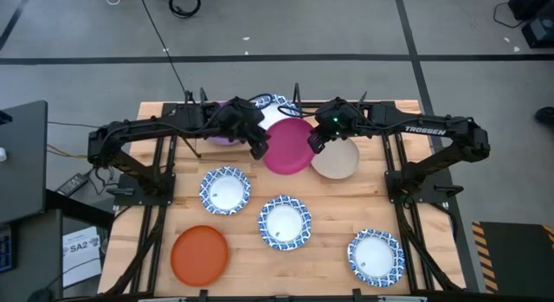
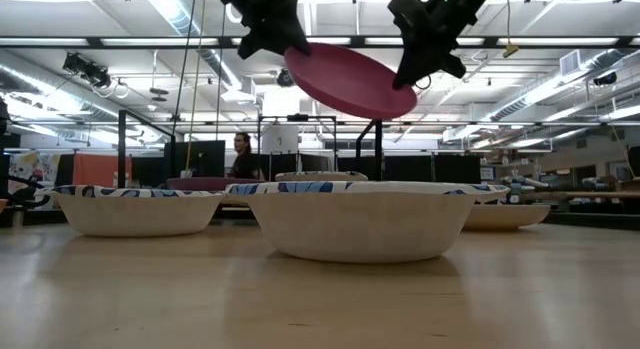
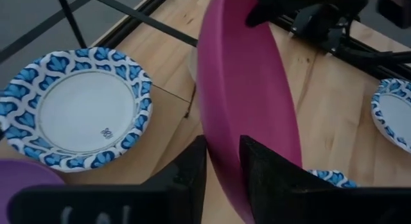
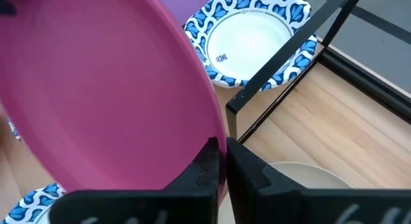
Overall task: Place and stack plates onto a shelf
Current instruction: Stack the pink plate on top of the purple violet on the shelf
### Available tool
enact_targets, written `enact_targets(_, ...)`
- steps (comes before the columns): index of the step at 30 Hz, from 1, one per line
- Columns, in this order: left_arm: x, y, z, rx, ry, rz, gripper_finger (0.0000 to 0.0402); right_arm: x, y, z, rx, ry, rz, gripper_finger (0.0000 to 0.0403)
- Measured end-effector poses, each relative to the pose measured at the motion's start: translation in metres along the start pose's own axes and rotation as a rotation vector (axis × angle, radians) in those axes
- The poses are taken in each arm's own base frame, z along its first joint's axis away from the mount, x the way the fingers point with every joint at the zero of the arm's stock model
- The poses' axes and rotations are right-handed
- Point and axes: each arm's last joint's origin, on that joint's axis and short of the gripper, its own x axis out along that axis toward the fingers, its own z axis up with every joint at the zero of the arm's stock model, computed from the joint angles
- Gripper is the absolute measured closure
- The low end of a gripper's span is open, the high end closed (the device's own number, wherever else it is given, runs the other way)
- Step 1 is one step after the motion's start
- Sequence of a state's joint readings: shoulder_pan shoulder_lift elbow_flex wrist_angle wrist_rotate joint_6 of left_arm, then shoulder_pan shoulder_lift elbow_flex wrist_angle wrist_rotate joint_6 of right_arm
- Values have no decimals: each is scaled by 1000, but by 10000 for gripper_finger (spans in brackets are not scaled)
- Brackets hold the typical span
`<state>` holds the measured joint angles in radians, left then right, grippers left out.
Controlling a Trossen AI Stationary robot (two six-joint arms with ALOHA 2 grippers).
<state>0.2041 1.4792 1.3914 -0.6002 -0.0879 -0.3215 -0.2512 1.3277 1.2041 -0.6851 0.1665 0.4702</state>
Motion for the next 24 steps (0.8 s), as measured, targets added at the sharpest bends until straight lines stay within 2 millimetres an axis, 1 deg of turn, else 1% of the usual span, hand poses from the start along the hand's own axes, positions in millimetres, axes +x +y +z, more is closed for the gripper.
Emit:
enact_targets(7, 0, 2, 0, 5, -7, 47, 341, 0, 1, 0, 1, 1, 12, 369)
enact_targets(18, 0, 3, -1, 13, -8, 79, 345, 0, 2, 0, -9, 18, 61, 365)
enact_targets(21, 0, 3, -1, 9, -11, 89, 346, 0, 2, 0, -16, 22, 73, 355)
enact_targets(24, 0, 2, 0, 10, -14, 76, 347, 0, 4, 0, -16, 32, 117, 334)
